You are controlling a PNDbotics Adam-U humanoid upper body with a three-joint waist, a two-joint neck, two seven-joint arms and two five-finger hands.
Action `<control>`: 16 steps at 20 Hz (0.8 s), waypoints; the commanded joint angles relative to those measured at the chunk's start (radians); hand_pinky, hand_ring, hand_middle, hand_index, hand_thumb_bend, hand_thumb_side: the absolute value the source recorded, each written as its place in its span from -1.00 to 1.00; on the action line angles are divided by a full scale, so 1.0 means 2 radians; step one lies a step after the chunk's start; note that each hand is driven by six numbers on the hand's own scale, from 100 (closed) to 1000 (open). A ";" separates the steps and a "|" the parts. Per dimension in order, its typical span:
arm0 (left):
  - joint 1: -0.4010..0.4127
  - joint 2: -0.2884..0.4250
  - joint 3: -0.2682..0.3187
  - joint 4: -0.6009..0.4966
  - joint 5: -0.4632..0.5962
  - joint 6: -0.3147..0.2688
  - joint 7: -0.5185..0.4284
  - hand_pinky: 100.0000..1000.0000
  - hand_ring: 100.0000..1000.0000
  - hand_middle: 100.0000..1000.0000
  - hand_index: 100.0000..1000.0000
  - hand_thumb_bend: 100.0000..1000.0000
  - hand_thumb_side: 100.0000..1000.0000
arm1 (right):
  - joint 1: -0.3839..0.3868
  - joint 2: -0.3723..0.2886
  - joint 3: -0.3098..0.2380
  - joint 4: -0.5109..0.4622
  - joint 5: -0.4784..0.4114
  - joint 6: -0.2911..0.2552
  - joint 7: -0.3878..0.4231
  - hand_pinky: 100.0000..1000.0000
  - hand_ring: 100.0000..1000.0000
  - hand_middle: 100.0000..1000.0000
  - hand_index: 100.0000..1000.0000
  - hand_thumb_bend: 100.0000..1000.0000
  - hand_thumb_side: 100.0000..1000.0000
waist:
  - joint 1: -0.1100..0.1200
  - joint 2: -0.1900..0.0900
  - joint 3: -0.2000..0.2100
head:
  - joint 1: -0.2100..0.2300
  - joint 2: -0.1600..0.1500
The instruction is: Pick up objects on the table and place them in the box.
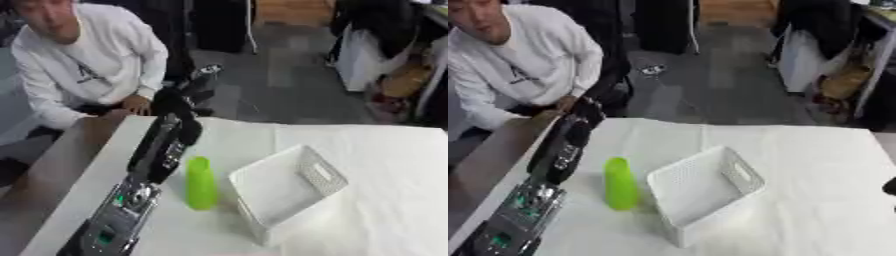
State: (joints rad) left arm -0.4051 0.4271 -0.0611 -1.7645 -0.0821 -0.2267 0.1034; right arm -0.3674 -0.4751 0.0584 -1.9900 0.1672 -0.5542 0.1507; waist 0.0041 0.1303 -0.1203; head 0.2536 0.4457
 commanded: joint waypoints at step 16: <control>-0.047 0.134 -0.027 0.068 -0.135 0.096 -0.140 0.68 0.81 1.00 1.00 0.45 1.00 | 0.002 -0.013 -0.005 -0.005 0.001 0.005 0.001 -0.53 -0.04 -0.03 0.04 -1.00 0.38 | 0.004 -0.014 -0.006 | -0.008 0.018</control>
State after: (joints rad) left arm -0.4795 0.6469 -0.1144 -1.6293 -0.3342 -0.0427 -0.1490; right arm -0.3583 -0.4754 0.0532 -1.9900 0.1699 -0.5447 0.1512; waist 0.0115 0.1175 -0.1320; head 0.2299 0.4800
